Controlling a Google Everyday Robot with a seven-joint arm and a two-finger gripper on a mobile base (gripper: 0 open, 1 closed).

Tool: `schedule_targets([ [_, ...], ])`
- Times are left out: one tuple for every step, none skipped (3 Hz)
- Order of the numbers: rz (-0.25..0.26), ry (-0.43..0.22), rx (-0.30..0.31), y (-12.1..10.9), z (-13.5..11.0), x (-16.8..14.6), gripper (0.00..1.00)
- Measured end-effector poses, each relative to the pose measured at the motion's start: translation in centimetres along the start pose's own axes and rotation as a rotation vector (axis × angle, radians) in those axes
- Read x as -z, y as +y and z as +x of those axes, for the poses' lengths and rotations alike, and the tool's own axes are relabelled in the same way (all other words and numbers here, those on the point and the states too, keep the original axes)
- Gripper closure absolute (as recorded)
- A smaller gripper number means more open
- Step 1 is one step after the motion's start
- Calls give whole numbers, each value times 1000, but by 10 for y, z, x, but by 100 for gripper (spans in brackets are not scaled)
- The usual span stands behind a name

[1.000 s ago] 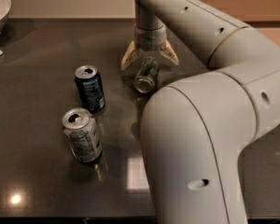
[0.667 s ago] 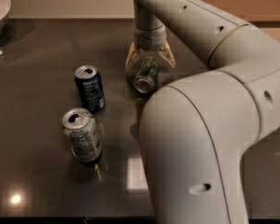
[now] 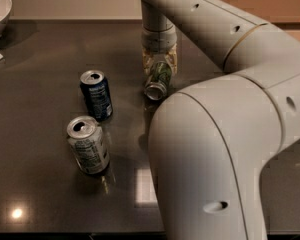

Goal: Place green can upright

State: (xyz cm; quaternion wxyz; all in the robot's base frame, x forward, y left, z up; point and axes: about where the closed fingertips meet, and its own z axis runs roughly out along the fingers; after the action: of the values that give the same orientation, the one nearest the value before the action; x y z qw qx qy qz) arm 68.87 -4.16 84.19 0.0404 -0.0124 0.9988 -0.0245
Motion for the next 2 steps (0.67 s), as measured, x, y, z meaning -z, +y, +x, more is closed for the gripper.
schedule_targets([
  [-28,-36,19,0,0,5,86],
  [-64,-140,101,0,2,20,100],
])
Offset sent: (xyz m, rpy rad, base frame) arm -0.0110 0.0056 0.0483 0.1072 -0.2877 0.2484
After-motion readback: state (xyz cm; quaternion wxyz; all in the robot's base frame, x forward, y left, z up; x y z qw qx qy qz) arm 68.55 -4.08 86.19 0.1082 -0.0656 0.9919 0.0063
